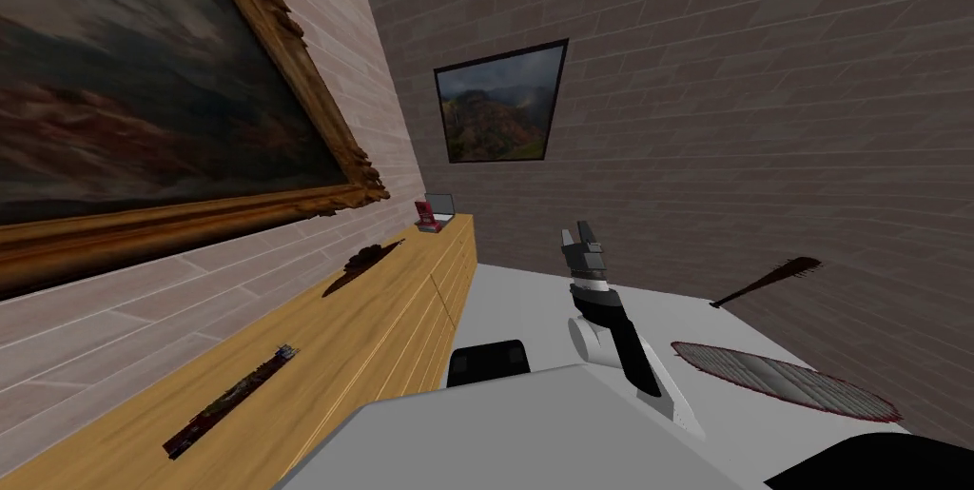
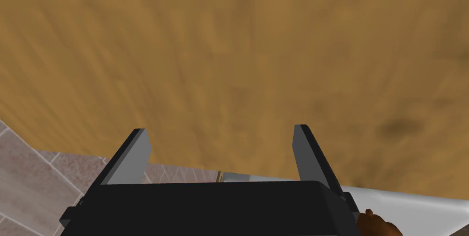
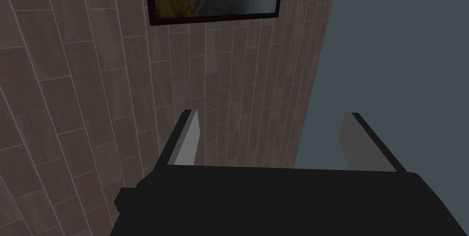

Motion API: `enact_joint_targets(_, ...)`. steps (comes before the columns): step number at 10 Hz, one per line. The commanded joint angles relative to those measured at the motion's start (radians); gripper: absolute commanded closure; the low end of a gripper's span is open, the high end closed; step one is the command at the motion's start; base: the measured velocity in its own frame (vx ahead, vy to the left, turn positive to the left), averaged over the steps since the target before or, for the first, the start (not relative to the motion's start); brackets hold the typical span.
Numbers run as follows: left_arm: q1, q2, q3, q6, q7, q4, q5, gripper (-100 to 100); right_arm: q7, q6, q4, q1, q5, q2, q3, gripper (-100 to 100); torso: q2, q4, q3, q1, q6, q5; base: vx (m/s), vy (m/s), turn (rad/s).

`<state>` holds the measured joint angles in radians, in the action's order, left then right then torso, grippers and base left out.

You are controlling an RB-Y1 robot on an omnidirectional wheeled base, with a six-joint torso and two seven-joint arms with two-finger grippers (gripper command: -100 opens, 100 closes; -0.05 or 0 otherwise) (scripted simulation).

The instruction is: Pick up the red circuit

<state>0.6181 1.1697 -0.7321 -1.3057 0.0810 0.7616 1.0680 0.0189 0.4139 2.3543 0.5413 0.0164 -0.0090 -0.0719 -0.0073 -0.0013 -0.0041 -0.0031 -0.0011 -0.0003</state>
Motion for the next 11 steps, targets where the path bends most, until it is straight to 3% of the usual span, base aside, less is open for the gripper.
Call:
enact_joint_targets(1,-0.014,0.012,-0.031,-0.050,0.006,-0.048,0.021,-100,0.000,0.000,0.000,0.000,0.000,0.000,0.000,0,0.000,0.000,0.000,0.000,0.000,0.000,0.143,-0.012,-0.365)
enact_joint_targets(2,-0.014,0.012,-0.031,-0.057,0.006,-0.048,0.021,-100,0.000,0.000,0.000,0.000,0.000,0.000,0.000,0,-0.003,-0.001,-0.002,0.001,0.000,0.000,0.106,0.002,-0.174)
enact_joint_targets(6,-0.051,0.012,-0.084,-0.157,0.018,-0.136,0.056,-100,0.000,0.000,0.000,0.000,0.000,0.000,0.000,0,-0.005,-0.001,-0.003,0.001,0.000,0.000,0.136,-0.010,-0.283)
enact_joint_targets(8,-0.068,-0.014,-0.092,-0.187,0.021,-0.165,0.066,-100,0.000,0.000,0.000,0.000,0.000,0.000,0.000,0,-0.004,-0.001,-0.002,0.000,-0.001,0.000,0.128,0.002,-0.153)
enact_joint_targets(9,-0.061,-0.002,-0.092,-0.176,0.017,-0.159,0.064,-100,0.000,0.000,0.000,0.000,0.000,0.000,0.000,0,-0.002,-0.001,-0.001,0.000,-0.001,0.000,0.044,0.006,-0.030)
enact_joint_targets(10,-0.063,-0.002,-0.091,-0.179,0.016,-0.162,0.064,0,0.000,0.000,0.000,0.000,0.000,0.000,0.000,0,0.002,0.000,0.001,0.000,-0.002,0.000,0.010,0.002,0.003)
enact_joint_targets(11,-0.079,-0.022,-0.103,-0.193,0.028,-0.128,0.033,-100,0.000,0.000,0.000,0.000,0.000,0.000,0.000,0,0.005,0.001,0.003,0.000,-0.002,0.000,0.001,0.014,0.067)
